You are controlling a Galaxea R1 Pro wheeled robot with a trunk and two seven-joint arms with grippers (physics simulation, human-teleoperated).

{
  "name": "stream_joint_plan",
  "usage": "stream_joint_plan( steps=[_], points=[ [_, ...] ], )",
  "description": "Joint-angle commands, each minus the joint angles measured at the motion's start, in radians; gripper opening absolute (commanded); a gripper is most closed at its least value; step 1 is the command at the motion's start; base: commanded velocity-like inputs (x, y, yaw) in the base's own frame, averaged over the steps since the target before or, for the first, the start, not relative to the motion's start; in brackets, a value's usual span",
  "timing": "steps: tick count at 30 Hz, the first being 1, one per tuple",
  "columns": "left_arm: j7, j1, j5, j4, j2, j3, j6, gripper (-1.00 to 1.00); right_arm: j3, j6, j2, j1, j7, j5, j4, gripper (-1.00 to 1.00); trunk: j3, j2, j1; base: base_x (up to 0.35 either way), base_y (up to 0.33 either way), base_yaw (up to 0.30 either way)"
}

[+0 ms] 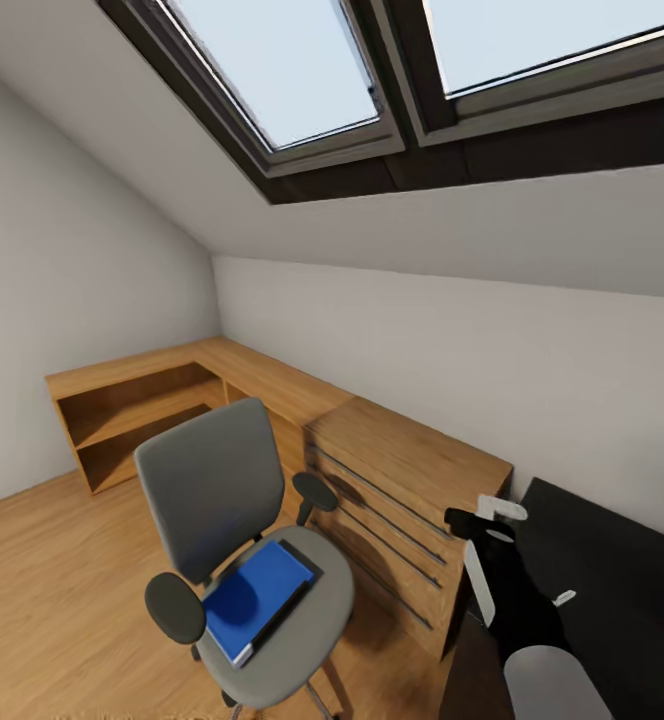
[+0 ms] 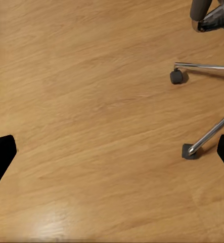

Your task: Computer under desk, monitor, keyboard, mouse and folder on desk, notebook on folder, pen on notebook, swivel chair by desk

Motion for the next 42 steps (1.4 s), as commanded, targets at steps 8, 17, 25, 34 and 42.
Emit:
stream_joint_plan(
  steps=[8, 17, 25, 34, 42],
  points=[
    [0.004, -0.001, 0.006, 0.001, 0.0, -0.009, -0.002, 1.0, 0.024, 0.007, 0.003, 0.0, 0.0, 0.005, 0.004, 1.0, -0.002, -0.001, 0.0, 0.0, 0.0, 0.273],
    [0.005, -0.001, 0.006, 0.001, 0.0, -0.009, -0.002, 1.0, 0.051, 0.007, 0.002, 0.0, 0.004, 0.004, 0.02, 1.0, -0.002, -0.001, 0.0, 0.0, 0.0, 0.195],
    [0.005, -0.001, 0.006, 0.001, 0.0, -0.009, -0.002, 1.0, 0.058, 0.005, 0.001, 0.002, 0.012, 0.003, 0.018, 1.0, -0.002, -0.001, 0.0, 0.0, 0.0, 0.011],
    [0.005, -0.001, 0.006, 0.001, 0.0, -0.009, -0.002, 1.0, 0.062, 0.004, 0.003, 0.002, 0.01, -0.001, 0.012, 1.0, -0.002, -0.001, 0.0, 0.0, 0.0, 0.084],
    [0.005, -0.001, 0.006, 0.001, 0.0, -0.009, -0.002, 1.0, 0.064, 0.004, 0.003, 0.002, 0.009, -0.001, 0.011, 1.0, -0.002, -0.001, 0.0, 0.0, 0.0, 0.226]
  ],
)
